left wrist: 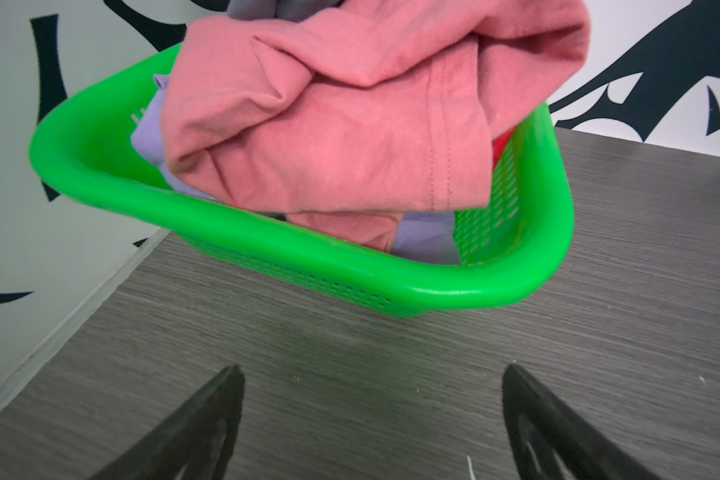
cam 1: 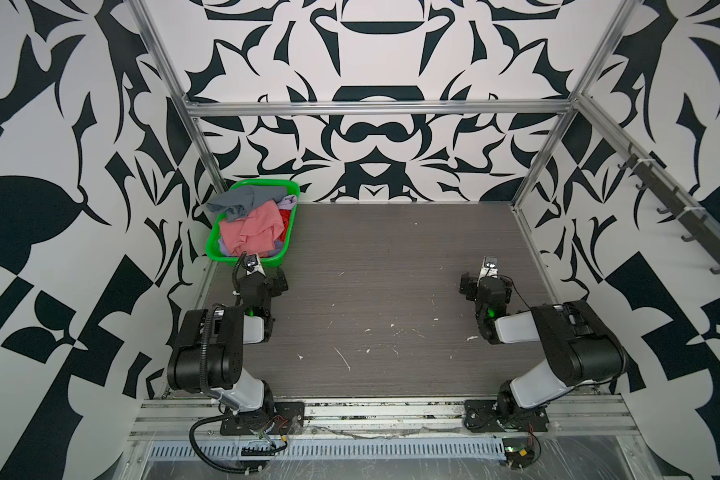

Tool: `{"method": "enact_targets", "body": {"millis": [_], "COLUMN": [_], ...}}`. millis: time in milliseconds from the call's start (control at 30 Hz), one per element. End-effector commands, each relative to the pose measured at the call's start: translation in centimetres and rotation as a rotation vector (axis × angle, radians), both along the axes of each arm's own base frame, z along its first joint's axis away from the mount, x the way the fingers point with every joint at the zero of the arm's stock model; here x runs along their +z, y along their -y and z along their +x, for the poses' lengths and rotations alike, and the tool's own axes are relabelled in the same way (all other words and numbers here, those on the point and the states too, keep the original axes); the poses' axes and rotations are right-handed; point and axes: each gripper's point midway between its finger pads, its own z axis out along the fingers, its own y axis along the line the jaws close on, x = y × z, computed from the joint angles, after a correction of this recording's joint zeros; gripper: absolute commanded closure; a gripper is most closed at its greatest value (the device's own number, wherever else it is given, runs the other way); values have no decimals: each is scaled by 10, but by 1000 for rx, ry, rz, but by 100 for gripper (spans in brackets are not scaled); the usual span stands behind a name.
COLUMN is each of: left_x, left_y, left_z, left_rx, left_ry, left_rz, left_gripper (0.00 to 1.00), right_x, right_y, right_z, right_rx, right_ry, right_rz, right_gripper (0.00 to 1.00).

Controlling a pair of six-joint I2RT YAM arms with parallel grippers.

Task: Fold and stack the t-shirts

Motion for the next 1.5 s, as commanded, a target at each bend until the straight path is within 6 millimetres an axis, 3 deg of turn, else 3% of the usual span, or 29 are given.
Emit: {"method": "enact_targets", "body": {"millis": [0,1200,1333,1433,1467], "left_x": [4,5,24,55,72], "left_y": [2,3,3,10,9], "left_z": [3,4,-1,-11,-17], "left_rx": [-12,-22,-22,-44,-23], "left_ry": [16,16,46,84,100], "left_rz": [0,5,5,-1,-33], "left_gripper": [1,1,1,1,1], "right_x": [15,14,19,37,55], "right_y": [0,1,-6,-13,-14], "right_z": [4,4,5,6,8], "right_rx": [-2,-3,38,75,77], "right_ry": [59,58,73,35,45], "right_rz": [9,8,13,8,12], "right_gripper": [1,0,1,0,0]}}
